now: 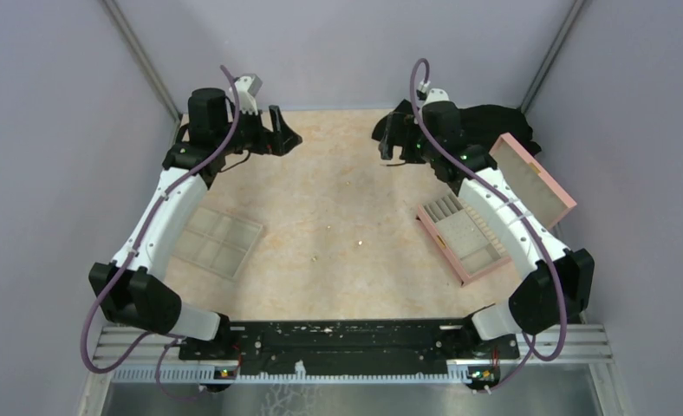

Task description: Organize the mixed jewelry

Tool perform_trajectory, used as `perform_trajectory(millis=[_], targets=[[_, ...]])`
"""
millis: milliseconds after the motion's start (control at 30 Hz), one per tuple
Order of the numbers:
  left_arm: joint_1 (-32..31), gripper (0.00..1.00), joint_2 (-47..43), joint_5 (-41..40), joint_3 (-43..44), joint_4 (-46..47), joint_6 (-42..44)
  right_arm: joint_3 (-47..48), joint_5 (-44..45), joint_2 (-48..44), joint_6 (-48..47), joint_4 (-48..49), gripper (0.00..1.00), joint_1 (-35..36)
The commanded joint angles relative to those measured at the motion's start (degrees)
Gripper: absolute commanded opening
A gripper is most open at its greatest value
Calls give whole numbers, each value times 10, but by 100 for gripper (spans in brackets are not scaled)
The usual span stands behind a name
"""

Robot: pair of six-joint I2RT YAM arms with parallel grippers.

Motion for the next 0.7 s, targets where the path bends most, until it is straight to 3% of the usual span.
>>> perform_trajectory(millis=[0,233,400,500,600,667], targets=[[3,99,-7,-61,6,-6,-8,6,6,-8,26,46,96,6],[21,99,-1,-131,-7,-25,-40,13,14,-4,26,36,96,6],[22,99,7,-219,-11,-48,-69,4,55,-13,42,10,96,6],[21,99,17,-224,-24,-61,-75,-1,89,-26,52,-17,96,6],[-15,98,51,-206,-2,-101,-52,-25,108,-56,59,-30,96,5],[-62,98,72,-268,7,-119,-31,-48,127,-79,68,-43,96,5]])
